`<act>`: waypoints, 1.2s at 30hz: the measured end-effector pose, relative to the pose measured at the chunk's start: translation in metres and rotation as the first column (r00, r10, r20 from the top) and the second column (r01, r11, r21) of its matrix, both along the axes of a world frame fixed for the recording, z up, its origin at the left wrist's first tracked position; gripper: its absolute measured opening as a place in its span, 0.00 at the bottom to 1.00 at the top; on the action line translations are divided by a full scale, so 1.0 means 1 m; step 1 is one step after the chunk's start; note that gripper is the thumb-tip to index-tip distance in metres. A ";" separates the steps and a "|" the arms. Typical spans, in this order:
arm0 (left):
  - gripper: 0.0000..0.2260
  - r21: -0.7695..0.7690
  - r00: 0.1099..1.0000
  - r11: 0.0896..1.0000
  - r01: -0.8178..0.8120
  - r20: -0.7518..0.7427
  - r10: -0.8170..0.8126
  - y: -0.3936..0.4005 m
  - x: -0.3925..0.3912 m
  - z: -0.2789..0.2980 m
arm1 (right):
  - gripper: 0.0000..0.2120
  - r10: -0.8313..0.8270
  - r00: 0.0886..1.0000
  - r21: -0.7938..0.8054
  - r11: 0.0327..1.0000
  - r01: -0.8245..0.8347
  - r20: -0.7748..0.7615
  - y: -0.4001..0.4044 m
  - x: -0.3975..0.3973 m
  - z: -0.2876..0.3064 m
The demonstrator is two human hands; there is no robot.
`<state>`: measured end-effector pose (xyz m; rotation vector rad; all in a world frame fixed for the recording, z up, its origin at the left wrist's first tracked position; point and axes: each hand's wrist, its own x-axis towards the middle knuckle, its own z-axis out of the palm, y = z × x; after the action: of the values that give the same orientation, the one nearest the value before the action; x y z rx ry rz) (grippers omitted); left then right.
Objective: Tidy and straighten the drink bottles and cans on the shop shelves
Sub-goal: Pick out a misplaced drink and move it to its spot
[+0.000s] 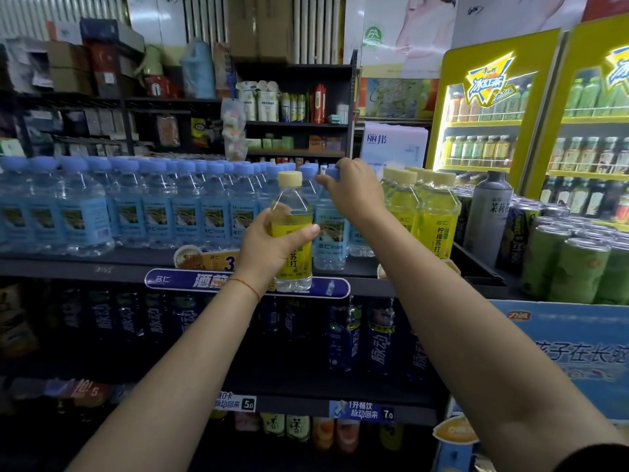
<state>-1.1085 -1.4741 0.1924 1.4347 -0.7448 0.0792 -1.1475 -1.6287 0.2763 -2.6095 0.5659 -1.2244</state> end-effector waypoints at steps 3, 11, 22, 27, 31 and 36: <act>0.28 0.006 1.000 1.000 0.003 0.017 -0.004 -0.006 -0.007 0.002 | 0.21 0.008 1.000 0.005 1.000 -0.008 -0.028 -0.002 -0.006 0.001; 0.13 0.051 0.987 0.997 0.065 0.144 -0.071 -0.047 -0.041 0.022 | 0.29 0.284 0.950 0.155 0.941 -0.302 0.128 -0.002 -0.075 0.025; 0.19 -0.061 0.985 0.988 -0.143 0.093 0.148 -0.052 -0.034 0.003 | 0.17 0.147 0.985 0.145 0.977 -0.159 0.089 -0.025 -0.073 0.029; 0.33 0.319 0.985 0.935 -0.155 0.126 0.120 -0.056 -0.015 -0.018 | 0.17 0.062 0.997 0.141 0.988 -0.067 0.036 -0.033 -0.050 0.023; 0.35 0.381 0.966 0.895 -0.231 0.196 0.166 -0.060 -0.015 -0.018 | 0.20 -0.017 1.000 0.101 0.995 0.018 -0.008 -0.036 -0.042 0.015; 0.37 0.405 0.954 0.873 -0.270 0.235 0.186 -0.060 -0.013 -0.020 | 0.20 -0.124 0.992 -0.044 0.991 0.123 -0.018 -0.033 -0.043 0.005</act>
<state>-1.1212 -1.5340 0.1725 1.9637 -0.7739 0.2490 -1.1905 -1.6615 0.2813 -2.6608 0.7236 -1.2593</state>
